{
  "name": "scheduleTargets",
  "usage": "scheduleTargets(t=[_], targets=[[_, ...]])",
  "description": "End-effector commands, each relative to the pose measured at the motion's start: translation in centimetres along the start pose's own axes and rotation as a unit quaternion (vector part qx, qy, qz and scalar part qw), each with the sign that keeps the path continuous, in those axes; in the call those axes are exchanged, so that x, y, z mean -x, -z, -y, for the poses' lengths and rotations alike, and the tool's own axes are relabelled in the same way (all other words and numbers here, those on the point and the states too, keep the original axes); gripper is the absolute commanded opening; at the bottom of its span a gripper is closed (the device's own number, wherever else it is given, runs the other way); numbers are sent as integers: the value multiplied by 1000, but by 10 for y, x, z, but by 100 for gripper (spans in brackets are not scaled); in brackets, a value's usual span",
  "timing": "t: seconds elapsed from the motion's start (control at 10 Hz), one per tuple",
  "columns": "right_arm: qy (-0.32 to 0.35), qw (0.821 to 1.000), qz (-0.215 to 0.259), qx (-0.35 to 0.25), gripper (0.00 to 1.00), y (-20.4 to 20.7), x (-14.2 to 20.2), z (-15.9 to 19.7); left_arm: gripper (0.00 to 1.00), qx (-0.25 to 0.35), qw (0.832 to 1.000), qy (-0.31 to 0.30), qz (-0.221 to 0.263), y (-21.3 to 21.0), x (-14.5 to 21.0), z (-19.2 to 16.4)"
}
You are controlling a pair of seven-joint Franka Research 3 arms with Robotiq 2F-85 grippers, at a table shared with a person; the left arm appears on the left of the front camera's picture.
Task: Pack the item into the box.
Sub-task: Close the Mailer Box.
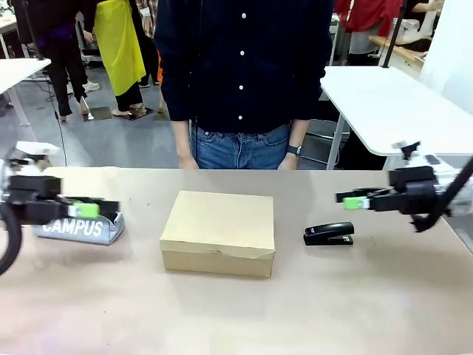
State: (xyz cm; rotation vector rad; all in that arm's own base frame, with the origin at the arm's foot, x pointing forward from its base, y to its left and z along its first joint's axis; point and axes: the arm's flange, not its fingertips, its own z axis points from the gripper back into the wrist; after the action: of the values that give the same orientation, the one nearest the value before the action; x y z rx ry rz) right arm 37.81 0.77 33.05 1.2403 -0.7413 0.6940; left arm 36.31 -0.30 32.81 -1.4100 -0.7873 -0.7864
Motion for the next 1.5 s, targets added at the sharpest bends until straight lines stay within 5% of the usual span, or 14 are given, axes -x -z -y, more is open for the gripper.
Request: scheduleTargets(t=[0.0, 0.1, 0.2, 1.4], targets=[[38, 998, 48, 34, 100, -29, 34, -24, 100, -50, 997, -2, 63, -24, 12, 29], [50, 995, 66, 50, 100, -30, 39, -15, 100, -53, 994, -1, 92, -32, 12, 25], [15, 999, 23, 23, 100, -27, 6, 6, 100, -33, 999, -3, 27, -31, -3, 0], [15, 999, 23, 23, 100, -27, 6, 6, 100, -33, 999, -3, 27, -31, -3, 0]])
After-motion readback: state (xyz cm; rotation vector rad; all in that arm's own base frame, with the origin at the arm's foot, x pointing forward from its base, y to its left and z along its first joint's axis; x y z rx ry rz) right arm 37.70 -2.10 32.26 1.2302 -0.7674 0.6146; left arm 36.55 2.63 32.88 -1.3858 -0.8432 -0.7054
